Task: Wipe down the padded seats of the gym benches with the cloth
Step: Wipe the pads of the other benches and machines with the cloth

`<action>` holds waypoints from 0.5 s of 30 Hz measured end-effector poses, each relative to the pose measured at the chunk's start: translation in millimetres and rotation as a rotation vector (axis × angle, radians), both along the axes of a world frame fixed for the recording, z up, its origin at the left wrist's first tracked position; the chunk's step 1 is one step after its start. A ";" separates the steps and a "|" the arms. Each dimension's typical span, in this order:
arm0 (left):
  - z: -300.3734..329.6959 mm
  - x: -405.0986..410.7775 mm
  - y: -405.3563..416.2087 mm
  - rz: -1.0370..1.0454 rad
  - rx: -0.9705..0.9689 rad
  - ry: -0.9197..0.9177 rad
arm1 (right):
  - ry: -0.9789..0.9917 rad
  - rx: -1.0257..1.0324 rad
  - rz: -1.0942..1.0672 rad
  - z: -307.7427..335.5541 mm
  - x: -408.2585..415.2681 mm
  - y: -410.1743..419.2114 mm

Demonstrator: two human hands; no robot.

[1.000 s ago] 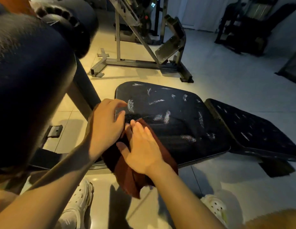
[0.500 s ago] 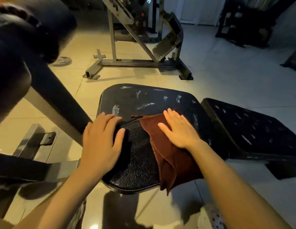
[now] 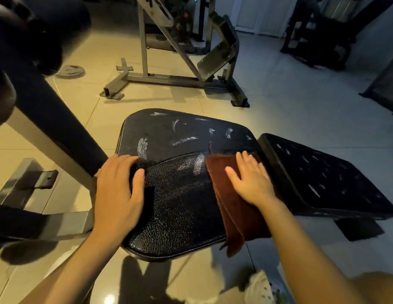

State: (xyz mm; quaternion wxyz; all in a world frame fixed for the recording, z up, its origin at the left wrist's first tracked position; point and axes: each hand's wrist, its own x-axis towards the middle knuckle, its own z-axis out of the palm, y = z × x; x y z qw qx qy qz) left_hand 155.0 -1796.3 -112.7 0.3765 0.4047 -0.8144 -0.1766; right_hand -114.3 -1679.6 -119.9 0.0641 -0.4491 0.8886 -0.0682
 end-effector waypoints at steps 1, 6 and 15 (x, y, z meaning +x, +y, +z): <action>1.1 0.2 1.6 0.016 0.000 0.041 | -0.002 -0.013 0.074 1.9 16.9 -4.3; 2.2 2.9 8.6 0.085 0.077 0.165 | -0.040 -0.076 0.416 6.8 119.5 -27.1; -16.4 16.8 6.1 0.092 0.183 0.353 | -0.090 -0.166 0.508 4.6 133.3 13.0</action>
